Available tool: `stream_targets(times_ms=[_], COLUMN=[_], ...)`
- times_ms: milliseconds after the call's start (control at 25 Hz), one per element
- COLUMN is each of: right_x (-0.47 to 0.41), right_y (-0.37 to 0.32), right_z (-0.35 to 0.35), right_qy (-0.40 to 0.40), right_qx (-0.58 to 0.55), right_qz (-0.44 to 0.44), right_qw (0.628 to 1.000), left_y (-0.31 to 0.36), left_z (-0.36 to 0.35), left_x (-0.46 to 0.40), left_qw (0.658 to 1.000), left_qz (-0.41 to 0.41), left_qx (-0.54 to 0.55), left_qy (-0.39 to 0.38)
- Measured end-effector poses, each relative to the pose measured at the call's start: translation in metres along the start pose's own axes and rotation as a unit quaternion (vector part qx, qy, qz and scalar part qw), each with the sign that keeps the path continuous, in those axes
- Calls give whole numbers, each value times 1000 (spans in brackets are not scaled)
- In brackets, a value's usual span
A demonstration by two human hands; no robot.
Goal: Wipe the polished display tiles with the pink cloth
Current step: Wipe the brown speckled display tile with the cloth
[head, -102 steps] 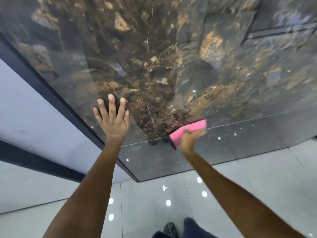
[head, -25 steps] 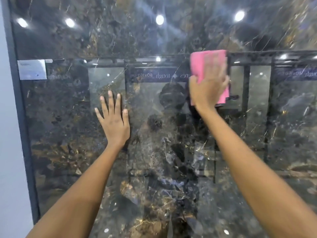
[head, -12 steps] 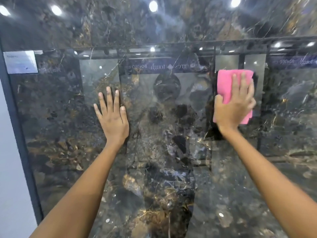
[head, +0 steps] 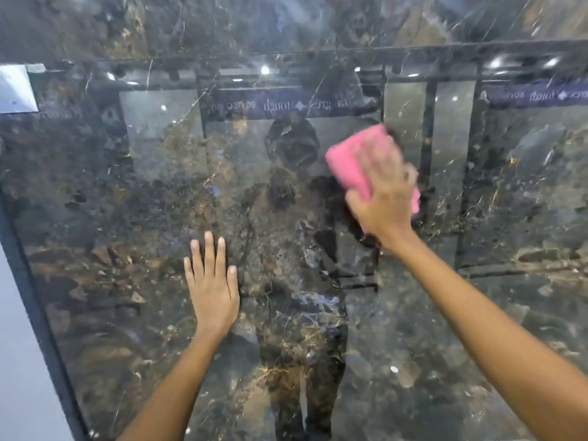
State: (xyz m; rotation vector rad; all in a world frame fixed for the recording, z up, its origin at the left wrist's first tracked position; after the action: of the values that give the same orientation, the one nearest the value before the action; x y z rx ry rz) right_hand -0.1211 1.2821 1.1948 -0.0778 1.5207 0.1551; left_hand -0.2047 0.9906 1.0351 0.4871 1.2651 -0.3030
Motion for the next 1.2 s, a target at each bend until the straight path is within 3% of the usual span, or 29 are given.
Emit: stream_targets(times_ms=[40, 80, 120, 200, 280, 360, 400, 480, 560, 600, 640, 680, 720, 760, 800, 880, 920, 960, 1000, 1040, 1120, 1200], right_x=[-28, -36, -30, 31, 139, 207, 208, 157, 79, 61, 68, 91, 119, 153, 201, 311, 340, 343, 320, 278, 175, 134], right_y=[12, 4, -19, -94, -141, -134, -116, -62, 7, 37, 51, 46, 24, -13, -56, -108, -111, -107, -102, -95, -65, -51], right_z=[5, 0, -12, -45, -63, -58, -50, -35, -9, 3, 6, 3, -9, -26, -43, -53, -50, -46, -42, -36, -24, -27], right_qy=[38, 55, 51, -40, -160, -231, -229, -170, -38, 37, 87, 99, 66, -3, -96, -249, -290, -307, -282, -242, -103, -5], right_qx=[-4, -7, -8, -25, -5, 5, -12, -3, 11, 16, 22, 31, 29, 14, 1, 21, 28, 15, -4, -28, -50, -23], right_qz=[-115, -166, -133, 90, 316, 440, 460, 381, 120, -55, -205, -274, -245, -117, 70, 388, 462, 481, 454, 379, 132, -91], right_qw=[993, 985, 990, 995, 935, 868, 858, 909, 992, 998, 975, 956, 967, 993, 993, 887, 838, 821, 845, 893, 985, 996], left_y=[-2, -3, -5, -5, -6, -6, -7, -7, -6, -7, -8, -8, -8, -8, -8, -9, -11, -14, -19, -24, -34, -41], left_z=[-4, -8, -10, -10, -10, -8, -8, -9, -10, -11, -11, -12, -11, -10, -9, -7, -8, -11, -15, -17, -22, -28], left_x=[9, 14, 16, 12, 11, 17, 19, 21, 21, 21, 22, 23, 24, 24, 21, 23, 31, 44, 63, 85, 118, 125], left_qw=[1000, 1000, 1000, 1000, 1000, 1000, 1000, 1000, 1000, 1000, 1000, 1000, 1000, 1000, 1000, 1000, 1000, 1000, 999, 998, 997, 998], left_qz=[1, 5, 9, 6, -1, -13, -17, -20, -17, -13, -9, -6, -4, 0, 6, 12, 8, 0, -10, -22, -31, -12], left_qx=[-7, -11, -12, -14, -2, -2, -1, -5, -10, -8, -4, 1, 5, 7, 11, 24, 25, 20, 11, -2, -21, -20], left_qy=[0, 3, 7, 10, 2, 4, 7, 16, 23, 22, 22, 23, 25, 27, 27, 14, 1, -18, -40, -58, -73, -64])
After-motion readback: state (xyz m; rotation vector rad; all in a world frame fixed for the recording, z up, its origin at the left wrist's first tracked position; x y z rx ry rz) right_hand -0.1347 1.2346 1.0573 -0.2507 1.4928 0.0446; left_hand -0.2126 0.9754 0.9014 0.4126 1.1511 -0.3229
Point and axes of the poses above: each hand's wrist, its own x-axis away from the middle knuckle, its own z-axis out of the back of the hand, y = z × x, the point moved 8 cm from there along -x, towards the middle knuckle, and after that the axes turned 3 degrees about y, right-handed, at the moved point
